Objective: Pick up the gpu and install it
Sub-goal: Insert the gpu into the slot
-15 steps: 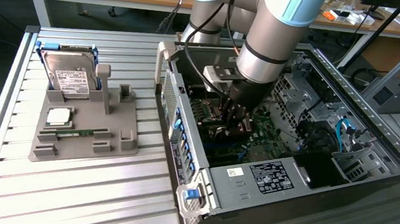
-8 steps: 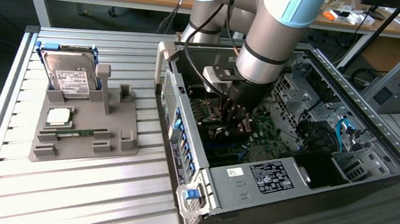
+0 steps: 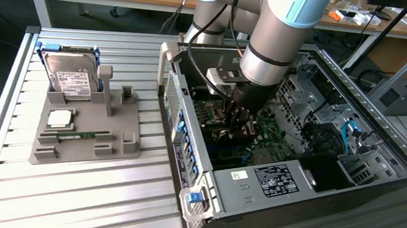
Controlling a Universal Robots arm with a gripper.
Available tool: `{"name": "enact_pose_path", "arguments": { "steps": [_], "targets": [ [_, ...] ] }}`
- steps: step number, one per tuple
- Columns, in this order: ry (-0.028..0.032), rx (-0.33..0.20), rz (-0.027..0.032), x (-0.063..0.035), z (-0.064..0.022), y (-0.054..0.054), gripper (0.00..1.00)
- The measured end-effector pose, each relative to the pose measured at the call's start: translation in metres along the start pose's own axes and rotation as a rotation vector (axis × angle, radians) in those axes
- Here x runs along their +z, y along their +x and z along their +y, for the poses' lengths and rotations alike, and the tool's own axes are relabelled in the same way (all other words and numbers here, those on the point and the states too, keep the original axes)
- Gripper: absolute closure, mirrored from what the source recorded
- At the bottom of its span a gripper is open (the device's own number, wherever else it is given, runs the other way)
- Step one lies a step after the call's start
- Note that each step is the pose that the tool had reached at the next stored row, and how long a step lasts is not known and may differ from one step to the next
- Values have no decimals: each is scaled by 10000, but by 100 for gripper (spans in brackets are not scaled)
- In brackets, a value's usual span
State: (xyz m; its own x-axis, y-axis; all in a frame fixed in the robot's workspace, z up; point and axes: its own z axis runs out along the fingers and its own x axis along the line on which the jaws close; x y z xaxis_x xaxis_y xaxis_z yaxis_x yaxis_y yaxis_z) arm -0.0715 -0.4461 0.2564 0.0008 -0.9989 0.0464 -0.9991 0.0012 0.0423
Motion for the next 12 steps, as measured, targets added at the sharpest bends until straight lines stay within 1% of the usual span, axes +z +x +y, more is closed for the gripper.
{"name": "enact_pose_path", "arguments": {
  "steps": [5,12],
  "targets": [
    [-2,1,17,2,0,0,73],
    [-3,0,18,24,-1,-1,73]
  ]
}}
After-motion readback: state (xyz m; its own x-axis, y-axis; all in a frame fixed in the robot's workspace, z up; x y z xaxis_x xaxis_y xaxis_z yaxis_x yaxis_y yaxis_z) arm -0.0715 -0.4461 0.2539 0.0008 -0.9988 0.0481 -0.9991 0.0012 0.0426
